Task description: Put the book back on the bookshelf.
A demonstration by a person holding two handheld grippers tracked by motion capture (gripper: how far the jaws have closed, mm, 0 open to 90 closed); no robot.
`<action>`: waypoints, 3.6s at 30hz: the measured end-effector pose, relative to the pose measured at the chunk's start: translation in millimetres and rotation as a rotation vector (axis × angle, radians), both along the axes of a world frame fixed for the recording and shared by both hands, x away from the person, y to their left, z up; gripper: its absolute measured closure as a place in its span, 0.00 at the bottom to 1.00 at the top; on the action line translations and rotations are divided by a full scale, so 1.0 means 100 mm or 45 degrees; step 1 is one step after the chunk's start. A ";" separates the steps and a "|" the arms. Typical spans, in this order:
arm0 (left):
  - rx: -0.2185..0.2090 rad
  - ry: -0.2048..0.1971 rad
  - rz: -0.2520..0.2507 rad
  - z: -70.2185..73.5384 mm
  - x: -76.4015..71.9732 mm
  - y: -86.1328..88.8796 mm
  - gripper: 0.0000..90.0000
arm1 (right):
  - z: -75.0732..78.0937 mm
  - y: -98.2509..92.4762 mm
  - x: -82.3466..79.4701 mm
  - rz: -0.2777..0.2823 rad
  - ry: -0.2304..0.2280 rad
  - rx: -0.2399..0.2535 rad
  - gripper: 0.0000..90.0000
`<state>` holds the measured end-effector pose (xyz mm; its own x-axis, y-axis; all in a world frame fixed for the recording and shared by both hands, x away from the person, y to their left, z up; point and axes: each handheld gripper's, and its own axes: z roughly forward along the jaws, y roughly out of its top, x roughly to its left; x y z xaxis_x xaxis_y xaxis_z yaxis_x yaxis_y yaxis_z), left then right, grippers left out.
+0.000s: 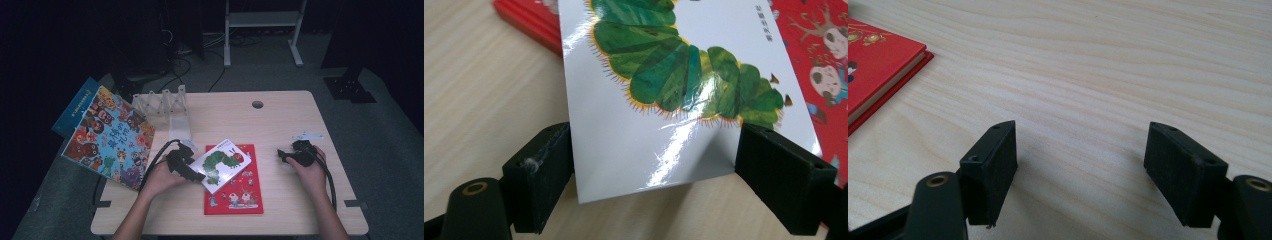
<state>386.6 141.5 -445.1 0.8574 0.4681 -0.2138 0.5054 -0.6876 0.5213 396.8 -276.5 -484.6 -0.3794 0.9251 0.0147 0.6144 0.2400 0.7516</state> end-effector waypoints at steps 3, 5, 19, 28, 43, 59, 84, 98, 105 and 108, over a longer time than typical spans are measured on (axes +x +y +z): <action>-0.015 0.025 -0.025 -0.01 -0.06 -0.07 0.16 | 0.00 0.00 0.00 0.002 0.000 0.000 0.31; -0.009 0.017 -0.035 -0.01 -0.09 -0.09 0.17 | 0.00 0.00 0.00 0.004 0.000 0.001 0.31; -0.014 -0.072 0.036 -0.01 -0.16 0.18 0.10 | 0.08 0.04 -0.08 0.088 -0.013 0.001 0.43; 0.040 -0.158 0.050 -0.07 -0.25 0.38 0.02 | 0.21 0.29 -0.15 0.208 -0.029 0.064 0.44; -0.030 -0.356 -0.009 -0.32 -0.36 0.54 0.00 | 0.33 1.01 -0.11 0.482 0.002 0.122 0.45; -0.112 -0.394 -0.024 -0.37 -0.38 0.63 0.00 | 0.15 1.20 -0.07 0.522 0.070 0.200 0.45; -0.110 -0.394 -0.005 -0.37 -0.38 0.63 0.00 | 0.23 1.31 -1.02 0.684 0.015 0.129 0.99; -0.158 -0.295 0.012 -0.28 -0.35 0.60 0.00 | 0.17 1.46 -1.03 0.731 0.030 0.106 0.99; -0.190 -0.212 0.025 -0.13 -0.27 0.45 0.00 | 0.17 1.46 -1.02 0.736 0.042 0.092 0.99; -0.169 -0.181 0.021 -0.12 -0.23 0.34 0.00 | 0.15 1.47 -1.03 0.738 0.052 0.074 0.99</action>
